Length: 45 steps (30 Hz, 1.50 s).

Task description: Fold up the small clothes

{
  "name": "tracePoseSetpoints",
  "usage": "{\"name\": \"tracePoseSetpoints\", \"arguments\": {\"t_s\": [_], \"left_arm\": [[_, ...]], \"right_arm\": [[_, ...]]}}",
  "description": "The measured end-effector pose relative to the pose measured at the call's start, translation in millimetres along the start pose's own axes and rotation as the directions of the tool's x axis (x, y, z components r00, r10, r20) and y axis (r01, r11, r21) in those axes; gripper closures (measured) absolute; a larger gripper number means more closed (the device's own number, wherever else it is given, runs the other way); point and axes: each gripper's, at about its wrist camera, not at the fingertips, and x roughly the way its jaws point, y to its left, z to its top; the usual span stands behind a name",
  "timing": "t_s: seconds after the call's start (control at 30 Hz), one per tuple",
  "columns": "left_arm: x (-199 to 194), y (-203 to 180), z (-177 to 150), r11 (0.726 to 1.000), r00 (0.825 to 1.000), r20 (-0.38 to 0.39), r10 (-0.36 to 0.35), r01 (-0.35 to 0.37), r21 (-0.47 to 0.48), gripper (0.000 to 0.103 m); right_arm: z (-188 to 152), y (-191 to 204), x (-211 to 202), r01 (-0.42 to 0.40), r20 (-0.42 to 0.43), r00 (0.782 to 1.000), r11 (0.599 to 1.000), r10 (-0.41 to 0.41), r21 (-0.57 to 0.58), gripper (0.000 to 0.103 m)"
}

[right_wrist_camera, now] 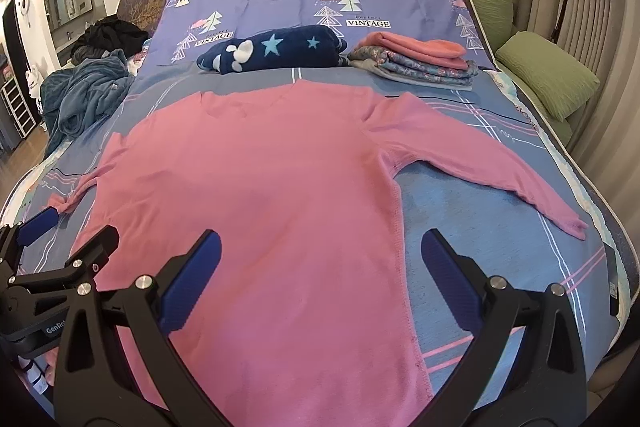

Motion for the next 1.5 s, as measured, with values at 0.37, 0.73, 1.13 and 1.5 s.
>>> {"name": "tracePoseSetpoints", "arguments": {"t_s": [0.37, 0.73, 1.13, 1.5], "left_arm": [[3.2, 8.4, -4.4, 1.000, 1.000, -0.005, -0.005, 0.005, -0.013, 0.001], [3.8, 10.1, -6.1, 1.000, 1.000, -0.003, -0.007, 0.007, -0.017, 0.001], [7.9, 15.2, -10.1, 0.999, 0.999, -0.021, -0.042, 0.041, -0.026, 0.001], [7.3, 17.0, -12.5, 0.999, 0.999, -0.009, -0.034, 0.034, -0.023, 0.001]], "right_arm": [[-1.2, 9.5, 2.0, 0.006, -0.002, 1.000, 1.000, -0.006, -0.019, 0.002], [-2.9, 16.0, 4.6, 0.012, -0.005, 1.000, 0.999, -0.013, -0.036, 0.002], [-3.8, 17.5, 7.9, 0.019, -0.012, 1.000, 0.999, -0.019, -0.034, 0.002], [-5.8, 19.5, 10.3, 0.012, -0.022, 1.000, 0.999, -0.012, -0.036, 0.002]]}}
